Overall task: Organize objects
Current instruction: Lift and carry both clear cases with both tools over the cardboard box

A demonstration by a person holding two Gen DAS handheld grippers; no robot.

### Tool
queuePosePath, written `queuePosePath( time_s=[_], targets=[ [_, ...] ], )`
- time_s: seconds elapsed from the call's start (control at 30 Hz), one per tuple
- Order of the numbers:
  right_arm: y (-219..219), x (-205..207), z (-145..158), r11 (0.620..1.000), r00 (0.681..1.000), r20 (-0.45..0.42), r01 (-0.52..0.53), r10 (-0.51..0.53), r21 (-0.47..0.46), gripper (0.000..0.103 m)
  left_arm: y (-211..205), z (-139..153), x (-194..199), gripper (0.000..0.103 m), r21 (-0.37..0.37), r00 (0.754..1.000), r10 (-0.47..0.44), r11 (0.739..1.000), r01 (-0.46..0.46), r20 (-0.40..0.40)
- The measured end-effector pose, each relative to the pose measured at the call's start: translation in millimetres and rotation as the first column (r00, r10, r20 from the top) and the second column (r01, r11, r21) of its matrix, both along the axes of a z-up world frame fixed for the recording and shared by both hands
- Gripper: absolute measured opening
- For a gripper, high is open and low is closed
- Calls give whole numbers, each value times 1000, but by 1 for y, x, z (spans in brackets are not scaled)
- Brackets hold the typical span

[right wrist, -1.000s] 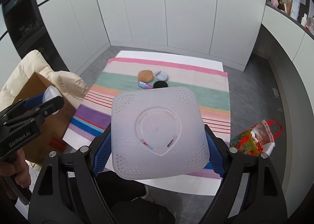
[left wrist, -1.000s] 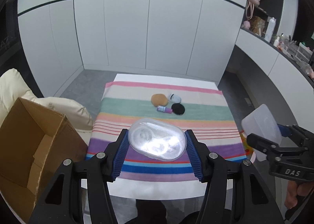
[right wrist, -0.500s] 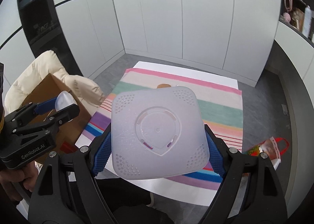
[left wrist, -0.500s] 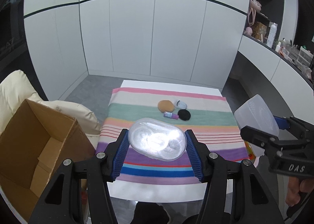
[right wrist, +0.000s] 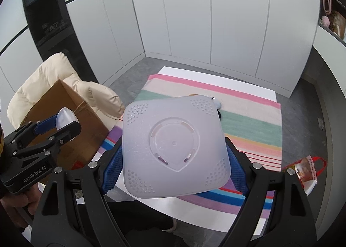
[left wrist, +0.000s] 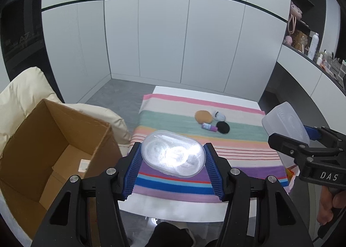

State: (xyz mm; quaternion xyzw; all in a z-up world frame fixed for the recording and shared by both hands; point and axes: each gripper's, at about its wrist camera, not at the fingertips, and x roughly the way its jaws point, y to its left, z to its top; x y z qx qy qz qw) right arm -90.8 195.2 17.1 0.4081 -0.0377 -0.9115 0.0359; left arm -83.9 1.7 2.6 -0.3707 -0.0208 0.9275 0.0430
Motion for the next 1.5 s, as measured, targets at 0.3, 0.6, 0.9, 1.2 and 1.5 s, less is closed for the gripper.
queuePosePath(
  time_s=[0.3,0.6,0.9,1.2,1.5],
  targets=[
    [-36,-8,-1,997,998,-7,-68,68,27,86,-31,-2,2,58,3,998,56,998,-56,1],
    [-70,-17,0,992,992,-14,-122,122,32,86,-67,-3,13,58,2,992,125,992,-125,-2],
    [-116,-24,1,980,981,-20,-194,195,32,86,-105,-5,30,58,-8,979,203,979,-203,-10],
    [-168,-28,0,960,961,-21,-276,277,47,86,-140,-8,52,58,-6,960,280,960,-280,-4],
    [-216,-30,-2,934,935,-20,-352,353,55,86,-170,-9,70,58,-12,938,345,938,-345,7]
  ],
)
